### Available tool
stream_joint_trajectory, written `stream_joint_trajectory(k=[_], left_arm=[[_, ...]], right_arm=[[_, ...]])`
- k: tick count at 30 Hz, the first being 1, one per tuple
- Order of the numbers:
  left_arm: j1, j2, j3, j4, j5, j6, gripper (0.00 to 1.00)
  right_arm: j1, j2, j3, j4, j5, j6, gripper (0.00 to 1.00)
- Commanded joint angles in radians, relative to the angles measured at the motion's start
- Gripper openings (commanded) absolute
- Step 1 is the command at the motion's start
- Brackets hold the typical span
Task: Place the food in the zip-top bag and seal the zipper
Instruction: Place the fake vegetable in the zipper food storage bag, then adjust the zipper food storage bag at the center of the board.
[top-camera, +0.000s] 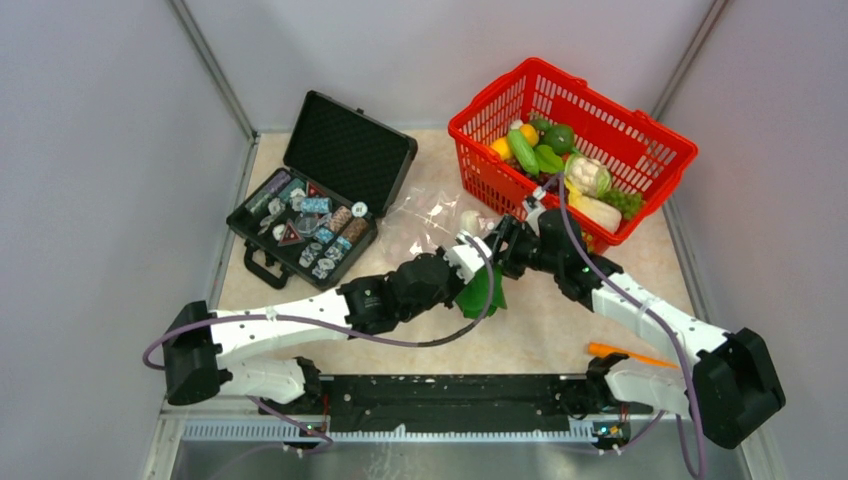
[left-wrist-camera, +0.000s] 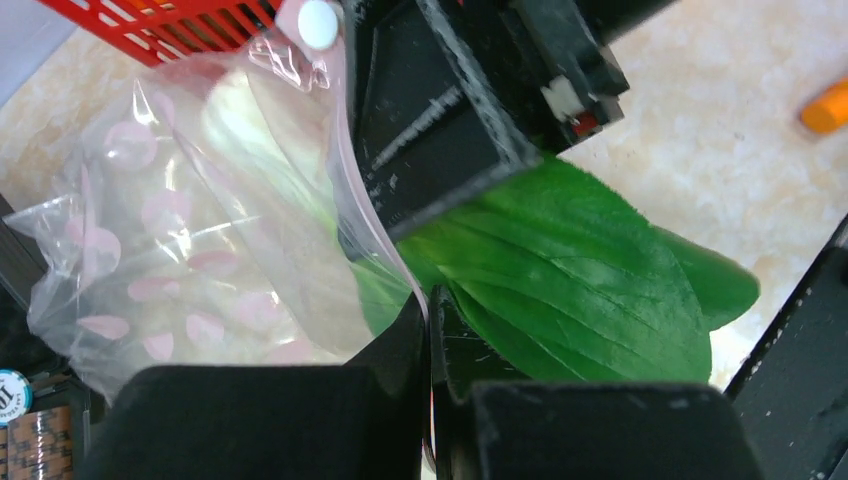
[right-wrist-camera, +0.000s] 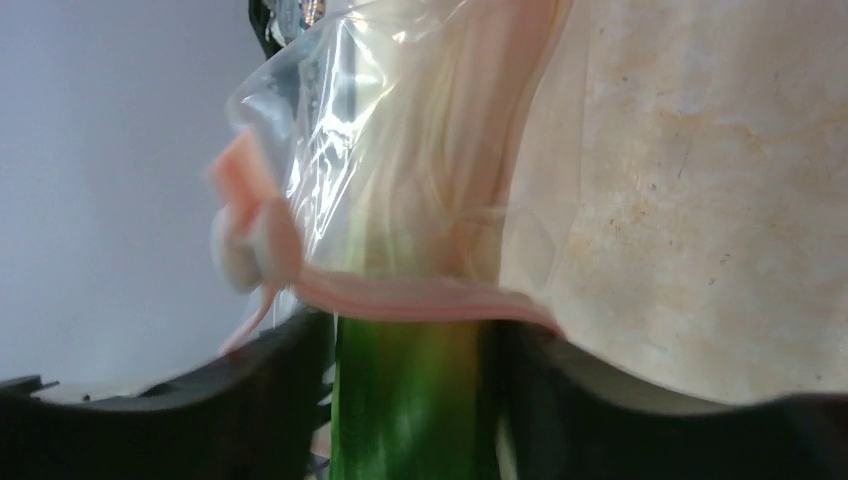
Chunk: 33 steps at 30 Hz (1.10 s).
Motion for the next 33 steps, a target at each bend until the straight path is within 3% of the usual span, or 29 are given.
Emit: stream_joint_trajectory(k=[1,6,9,15,17,20,23,27,30,33], left_arm=[[0.053,-0.045,0.069,0.019,0.063,-0.098,0.00],[0.136,-0.041,0.088,-0.002,0.025,-0.194,0.00],[0.187,-0.050,0.084,-0.007,0.038,-0.237,0.00],[0.221,-0.106,0.103,0.006,0.056,-0.228,0.00],[0.230,-0.113,0.147,-0.021,0.078,-0.220,0.00],[0.234,-0.101,0.210,-0.061,0.087,-0.188,0.00],[0.237,-0.098,0.225,-0.060,0.075,-0.187,0.00],[0.237,-0.088,0.239,-0.079,0.053,-0.213,0.00],[0.237,-0.088,0.233,-0.076,0.049,-0.229,0.00],[0.237,-0.090,0.236,-0.076,0.049,-0.234,0.00]], right_arm=[[-0.004,0.016,0.100,-0.069,-0.040,-0.181,0.77],[0.006,-0.036,0.170,-0.193,-0.100,-0.303,0.80],[0.006,-0.107,0.190,-0.249,-0.058,-0.327,0.80],[0.006,-0.243,0.154,-0.253,0.132,-0.326,0.68],[0.006,-0.265,0.133,-0.241,0.187,-0.322,0.59],[0.006,-0.255,0.100,-0.193,0.167,-0.300,0.52],[0.027,-0.226,0.075,-0.128,0.161,-0.304,0.53],[0.094,-0.195,0.104,-0.159,0.237,-0.358,0.59],[0.102,-0.180,0.123,-0.171,0.243,-0.364,0.58],[0.118,-0.181,0.148,-0.212,0.288,-0.377,0.48]])
